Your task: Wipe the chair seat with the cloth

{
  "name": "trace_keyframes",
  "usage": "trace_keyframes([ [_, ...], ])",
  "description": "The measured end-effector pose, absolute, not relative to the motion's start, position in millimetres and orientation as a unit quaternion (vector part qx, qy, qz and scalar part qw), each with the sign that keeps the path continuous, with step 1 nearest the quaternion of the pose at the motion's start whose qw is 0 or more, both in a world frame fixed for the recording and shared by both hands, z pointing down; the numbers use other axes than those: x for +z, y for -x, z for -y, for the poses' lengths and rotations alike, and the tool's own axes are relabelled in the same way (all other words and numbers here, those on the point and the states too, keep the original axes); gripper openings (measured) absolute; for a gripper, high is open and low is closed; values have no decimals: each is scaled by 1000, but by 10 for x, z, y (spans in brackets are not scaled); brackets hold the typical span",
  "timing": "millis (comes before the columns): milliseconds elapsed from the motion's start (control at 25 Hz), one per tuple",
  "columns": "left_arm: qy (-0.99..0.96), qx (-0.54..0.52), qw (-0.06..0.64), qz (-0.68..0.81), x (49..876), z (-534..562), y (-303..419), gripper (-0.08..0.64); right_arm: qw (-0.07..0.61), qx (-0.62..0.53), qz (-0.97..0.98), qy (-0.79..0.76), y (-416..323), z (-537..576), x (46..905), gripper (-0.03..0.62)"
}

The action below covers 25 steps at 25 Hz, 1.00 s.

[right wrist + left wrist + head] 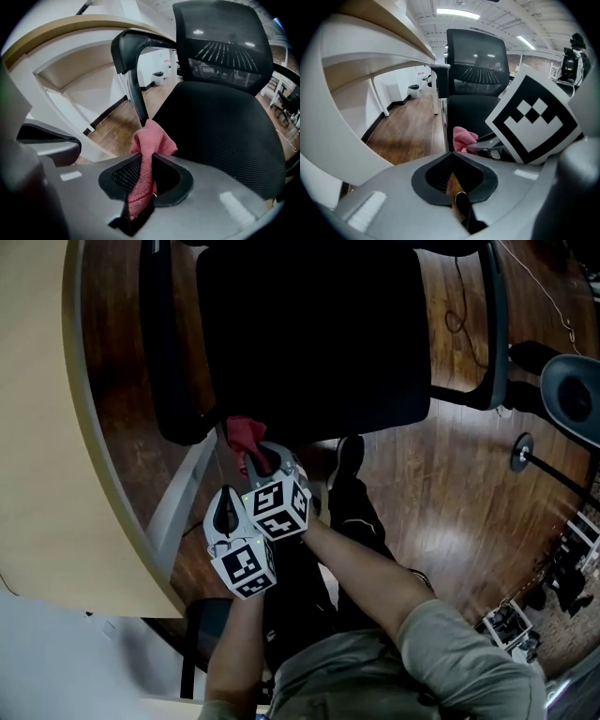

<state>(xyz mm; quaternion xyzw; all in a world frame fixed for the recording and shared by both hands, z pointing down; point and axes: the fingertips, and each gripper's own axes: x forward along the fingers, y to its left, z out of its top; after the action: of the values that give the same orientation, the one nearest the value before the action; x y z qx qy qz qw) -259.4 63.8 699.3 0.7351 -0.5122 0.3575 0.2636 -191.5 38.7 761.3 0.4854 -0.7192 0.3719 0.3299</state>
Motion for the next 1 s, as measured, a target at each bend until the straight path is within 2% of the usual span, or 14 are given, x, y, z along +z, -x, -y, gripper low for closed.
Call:
trace_keyframes([
  [400, -759, 365, 249, 478, 6994, -597, 1875, 5, 330, 377, 692, -520, 1103, -439, 7647, 64],
  [1000, -819, 365, 213, 387, 6782, -772, 127, 5, 332, 407, 563, -638, -1327, -990, 7650, 64],
])
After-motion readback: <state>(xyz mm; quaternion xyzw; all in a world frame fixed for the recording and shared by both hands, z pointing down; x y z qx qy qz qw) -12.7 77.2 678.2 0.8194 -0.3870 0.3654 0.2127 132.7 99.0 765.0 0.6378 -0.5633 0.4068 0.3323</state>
